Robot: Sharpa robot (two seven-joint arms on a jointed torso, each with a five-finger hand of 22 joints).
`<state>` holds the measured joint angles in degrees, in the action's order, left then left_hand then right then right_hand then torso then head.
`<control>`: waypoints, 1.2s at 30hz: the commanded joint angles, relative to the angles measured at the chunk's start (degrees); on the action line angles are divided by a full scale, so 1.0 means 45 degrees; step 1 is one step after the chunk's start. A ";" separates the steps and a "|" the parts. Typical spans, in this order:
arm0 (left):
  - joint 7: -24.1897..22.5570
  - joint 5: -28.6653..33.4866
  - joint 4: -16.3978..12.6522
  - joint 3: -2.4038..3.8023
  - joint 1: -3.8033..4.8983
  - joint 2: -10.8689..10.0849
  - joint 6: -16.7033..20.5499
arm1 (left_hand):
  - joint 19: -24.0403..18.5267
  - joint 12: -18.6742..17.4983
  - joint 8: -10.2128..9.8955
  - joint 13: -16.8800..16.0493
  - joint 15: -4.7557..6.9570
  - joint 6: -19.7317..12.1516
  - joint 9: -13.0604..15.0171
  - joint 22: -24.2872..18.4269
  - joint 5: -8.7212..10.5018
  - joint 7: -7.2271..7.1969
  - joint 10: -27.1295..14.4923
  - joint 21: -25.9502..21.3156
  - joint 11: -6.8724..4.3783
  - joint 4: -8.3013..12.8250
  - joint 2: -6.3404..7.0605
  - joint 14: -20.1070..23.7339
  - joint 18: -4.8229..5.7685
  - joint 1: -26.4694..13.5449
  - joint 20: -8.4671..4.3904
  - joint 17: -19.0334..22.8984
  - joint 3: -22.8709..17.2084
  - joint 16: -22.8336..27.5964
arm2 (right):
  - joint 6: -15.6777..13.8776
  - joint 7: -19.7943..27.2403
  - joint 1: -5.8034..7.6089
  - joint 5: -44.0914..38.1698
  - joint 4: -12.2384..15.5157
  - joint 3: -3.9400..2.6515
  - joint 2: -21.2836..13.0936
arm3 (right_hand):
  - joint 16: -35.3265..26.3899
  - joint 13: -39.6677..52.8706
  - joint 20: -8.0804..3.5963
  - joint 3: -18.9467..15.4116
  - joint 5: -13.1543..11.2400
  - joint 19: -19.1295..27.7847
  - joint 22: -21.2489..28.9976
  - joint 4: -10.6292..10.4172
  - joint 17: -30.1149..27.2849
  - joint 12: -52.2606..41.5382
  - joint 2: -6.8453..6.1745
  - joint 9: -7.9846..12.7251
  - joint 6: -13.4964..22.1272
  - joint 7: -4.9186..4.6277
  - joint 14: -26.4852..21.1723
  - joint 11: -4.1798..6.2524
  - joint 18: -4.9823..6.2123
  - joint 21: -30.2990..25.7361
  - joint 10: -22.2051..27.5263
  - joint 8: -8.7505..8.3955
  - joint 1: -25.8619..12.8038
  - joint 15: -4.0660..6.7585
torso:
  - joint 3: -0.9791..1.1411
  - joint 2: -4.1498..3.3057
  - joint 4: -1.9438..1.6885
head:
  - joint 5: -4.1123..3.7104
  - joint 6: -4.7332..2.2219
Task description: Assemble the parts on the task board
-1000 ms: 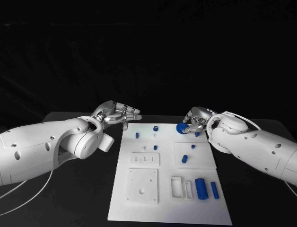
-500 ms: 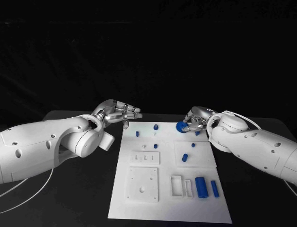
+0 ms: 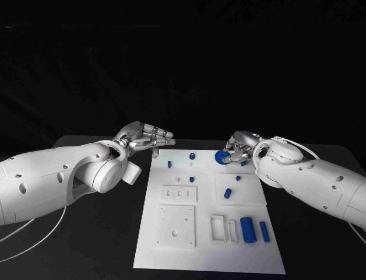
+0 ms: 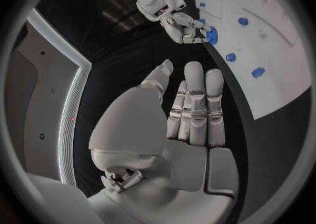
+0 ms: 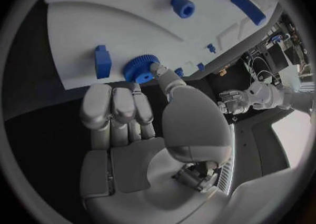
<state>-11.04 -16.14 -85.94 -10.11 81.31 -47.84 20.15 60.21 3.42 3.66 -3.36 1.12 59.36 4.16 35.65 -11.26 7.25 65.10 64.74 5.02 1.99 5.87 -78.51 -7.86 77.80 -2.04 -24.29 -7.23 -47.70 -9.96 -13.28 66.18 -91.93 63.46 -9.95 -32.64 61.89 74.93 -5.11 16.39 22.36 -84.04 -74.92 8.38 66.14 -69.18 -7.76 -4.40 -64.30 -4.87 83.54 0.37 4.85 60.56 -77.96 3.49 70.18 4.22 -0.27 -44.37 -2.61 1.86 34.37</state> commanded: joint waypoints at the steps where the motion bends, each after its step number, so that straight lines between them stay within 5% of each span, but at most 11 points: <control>1: -0.0113 0.0055 0.0002 0.0005 0.0020 0.0032 -0.0189 | -0.0060 0.0007 -0.0007 -0.0019 -0.0029 -0.0034 0.0001 -0.0016 -0.0047 -0.0043 -0.0048 0.0023 0.0002 -0.0013 -0.0114 -0.0063 -0.0199 0.0019 0.0020 -0.0006 -0.0077 -0.0045 | -0.0079 -0.0293 -0.0124 -0.0849 0.0097 0.0077 0.0004 | -0.0031 0.0459 -0.0133 0.0068 -0.0025 -0.0633 -0.1688 -0.0012 -0.0001 0.0059 -0.0017 -0.0035 -0.0241 0.0061 0.0016 0.0129 -0.0032 0.0039 -0.0026 0.0028 -0.0097 0.0094 | -0.0007 0.0005 -0.0007 | -0.0014 0.0014; 3: -0.0108 0.0055 0.0005 0.0004 0.0019 0.0030 -0.0194 | -0.0065 0.0008 -0.0007 -0.0019 -0.0029 -0.0037 0.0001 -0.0025 -0.0047 -0.0043 -0.0052 0.0029 0.0003 -0.0009 -0.0125 -0.0061 -0.0198 0.0018 0.0021 -0.0004 -0.0085 -0.0046 | -0.0432 -0.0376 -0.0139 -0.1029 0.0224 0.0081 -0.0023 | -0.0040 0.0471 -0.0156 0.0251 -0.0176 -0.0642 -0.1690 -0.0003 0.0002 0.0051 -0.0009 -0.0048 -0.0315 0.0085 0.0021 0.0148 -0.0050 0.0044 -0.0052 0.0027 -0.0106 0.0111 | -0.0008 0.0007 -0.0008 | -0.0005 0.0022; 5: -0.0102 0.0055 0.0010 0.0003 0.0019 0.0024 -0.0194 | -0.0071 0.0009 -0.0008 -0.0020 -0.0030 -0.0041 0.0001 -0.0035 -0.0046 -0.0043 -0.0057 0.0035 0.0004 -0.0004 -0.0139 -0.0059 -0.0198 0.0017 0.0021 0.0000 -0.0095 -0.0046 | -0.0926 -0.0452 -0.0168 -0.1191 0.0429 0.0084 -0.0068 | -0.0023 0.0486 -0.0173 0.0405 -0.1426 -0.0658 -0.1695 -0.0123 0.0020 0.0028 0.0068 -0.0049 -0.0336 0.0104 0.0034 0.0153 -0.0057 0.0068 -0.0090 0.0026 -0.0129 0.0118 | 0.0002 0.0007 -0.0004 | 0.0012 0.0027; 6: -0.0100 0.0055 0.0012 0.0002 0.0019 0.0021 -0.0191 | -0.0071 0.0009 -0.0008 -0.0020 -0.0030 -0.0041 0.0001 -0.0035 -0.0046 -0.0043 -0.0057 0.0035 0.0004 -0.0004 -0.0139 -0.0059 -0.0198 0.0017 0.0021 0.0000 -0.0095 -0.0046 | -0.1115 -0.0477 -0.0179 -0.1260 0.0529 0.0085 -0.0090 | -0.0008 0.0505 -0.0180 0.0558 -0.1612 -0.0675 -0.1703 -0.0214 0.0031 -0.0003 0.0025 -0.0063 -0.0386 0.0119 0.0040 0.0157 -0.0058 0.0102 -0.0127 0.0019 -0.0125 0.0124 | 0.0003 0.0009 -0.0002 | 0.0017 0.0030; 16: -0.0107 0.0055 0.0079 0.0001 0.0018 -0.0019 -0.0165 | -0.0071 0.0009 -0.0008 -0.0020 -0.0030 -0.0041 0.0001 -0.0035 -0.0046 -0.0043 -0.0057 0.0035 0.0004 -0.0004 -0.0139 -0.0059 -0.0198 0.0017 0.0021 0.0000 -0.0095 -0.0046 | -0.2401 -0.0606 -0.0237 -0.1768 0.2064 0.0081 -0.0477 | -0.0003 0.0643 -0.0195 0.0949 -0.1374 -0.0694 -0.1722 -0.0357 0.0029 -0.0170 -0.0193 -0.0082 -0.0502 0.0147 0.0046 0.0184 -0.0074 0.0184 -0.0253 0.0028 -0.0068 0.0144 | 0.0009 0.0017 0.0018 | 0.0053 0.0024; 28: -0.0107 0.0055 0.0105 0.0001 0.0020 -0.0030 -0.0138 | -0.0071 0.0009 -0.0008 -0.0020 -0.0030 -0.0041 0.0001 -0.0035 -0.0046 -0.0043 -0.0057 0.0035 0.0004 -0.0004 -0.0139 -0.0059 -0.0198 0.0017 0.0021 0.0000 -0.0095 -0.0046 | -0.2525 -0.0637 -0.0243 -0.2303 0.3057 0.0106 -0.0244 | -0.0012 0.0648 -0.0192 0.1052 -0.1387 -0.0690 -0.1728 -0.0397 0.0016 -0.0147 -0.0258 -0.0053 -0.0477 0.0136 0.0044 0.0177 -0.0085 0.0205 -0.0257 0.0022 -0.0068 0.0139 | -0.0001 -0.0013 0.0000 | 0.0001 -0.0046; 36: -0.0103 0.0054 0.0106 0.0001 0.0020 -0.0012 -0.0148 | -0.0071 0.0009 -0.0008 -0.0020 -0.0030 -0.0041 0.0001 -0.0035 -0.0046 -0.0043 -0.0057 0.0035 0.0004 -0.0004 -0.0139 -0.0059 -0.0198 0.0017 0.0021 0.0000 -0.0095 -0.0046 | -0.2322 -0.0599 -0.0246 -0.2424 0.2924 0.0489 0.0315 | -0.0003 0.0661 -0.0195 0.1082 -0.1355 -0.0691 -0.1726 -0.0416 0.0021 -0.0158 -0.0263 -0.0043 -0.0484 0.0139 0.0046 0.0169 -0.0084 0.0202 -0.0268 0.0028 -0.0066 0.0143 | -0.0004 -0.0025 -0.0028 | 0.0029 -0.0047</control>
<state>-11.00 -16.13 -85.37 -10.14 81.30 -48.01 20.07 60.21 3.42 3.66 -3.36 1.12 59.36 4.16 35.55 -11.27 7.25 65.10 64.74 5.02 1.99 5.87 -78.52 -7.56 77.80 -2.04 -24.30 -7.23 -47.70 -20.52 -15.91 65.12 -101.25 76.94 -7.93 -31.57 61.89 74.92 -5.53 20.90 15.98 -84.04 -74.91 6.57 66.23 -69.57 -8.32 -4.50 -65.58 -4.86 83.82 0.92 4.84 61.22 -78.97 3.25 69.82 4.49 -0.31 -44.41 -2.65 1.93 34.13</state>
